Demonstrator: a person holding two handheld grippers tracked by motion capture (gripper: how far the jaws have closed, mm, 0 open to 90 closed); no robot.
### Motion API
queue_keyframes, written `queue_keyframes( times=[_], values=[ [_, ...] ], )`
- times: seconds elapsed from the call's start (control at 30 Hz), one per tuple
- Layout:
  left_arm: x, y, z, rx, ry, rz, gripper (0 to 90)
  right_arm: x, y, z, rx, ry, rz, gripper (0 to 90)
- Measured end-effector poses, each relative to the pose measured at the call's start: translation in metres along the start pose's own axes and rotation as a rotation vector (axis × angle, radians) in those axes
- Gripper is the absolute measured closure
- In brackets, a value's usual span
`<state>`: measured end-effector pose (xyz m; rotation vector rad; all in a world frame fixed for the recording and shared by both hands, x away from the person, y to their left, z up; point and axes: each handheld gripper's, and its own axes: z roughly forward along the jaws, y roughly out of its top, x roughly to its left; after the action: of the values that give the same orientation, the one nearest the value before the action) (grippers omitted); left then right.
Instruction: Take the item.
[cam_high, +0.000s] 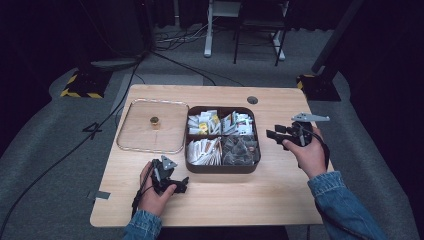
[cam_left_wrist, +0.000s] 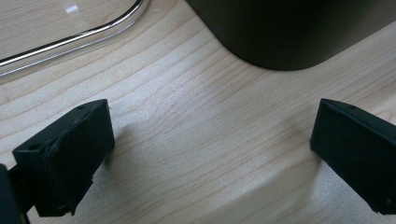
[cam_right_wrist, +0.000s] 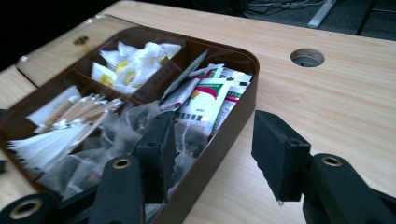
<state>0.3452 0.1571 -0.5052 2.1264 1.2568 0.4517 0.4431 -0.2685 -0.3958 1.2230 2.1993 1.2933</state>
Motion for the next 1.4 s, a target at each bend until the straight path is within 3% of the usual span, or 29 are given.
queue_keyframes(
  times=[0.17, 0.43, 0.47, 0.8, 0.87, 1.1, 1.27, 1.4],
  values=[
    [-0.001, 0.0, 0.0, 0.0, 0.002, -0.01, 0.1, -0.005, 0.01, 0.013, 0.023, -0.018, -0.027, 50.3],
    [-0.001, 0.0, 0.0, 0.0, 0.002, -0.01, 0.1, -0.012, 0.027, 0.036, 0.028, -0.012, 0.017, 50.9],
    [-0.001, 0.0, 0.0, 0.0, 0.002, -0.01, 0.1, -0.013, 0.03, 0.048, 0.06, -0.036, -0.011, 51.9],
    [-0.001, 0.0, 0.0, -0.002, 0.005, -0.012, 0.1, -0.011, 0.046, 0.071, 0.033, -0.02, 0.03, 52.0],
    [-0.001, 0.001, 0.001, -0.003, 0.004, -0.014, 0.1, -0.01, 0.049, 0.076, 0.031, -0.007, 0.065, 52.3],
    [-0.001, 0.001, 0.001, -0.003, 0.006, -0.015, 0.1, 0.003, 0.051, 0.098, 0.072, 0.005, 0.044, 53.4],
    [-0.001, 0.001, 0.002, -0.003, 0.005, -0.014, 0.1, 0.007, 0.049, 0.107, 0.071, 0.039, 0.106, 54.6],
    [-0.001, 0.002, 0.002, -0.003, 0.007, -0.012, 0.1, 0.013, 0.045, 0.122, 0.115, 0.042, 0.104, 56.2]
  ],
)
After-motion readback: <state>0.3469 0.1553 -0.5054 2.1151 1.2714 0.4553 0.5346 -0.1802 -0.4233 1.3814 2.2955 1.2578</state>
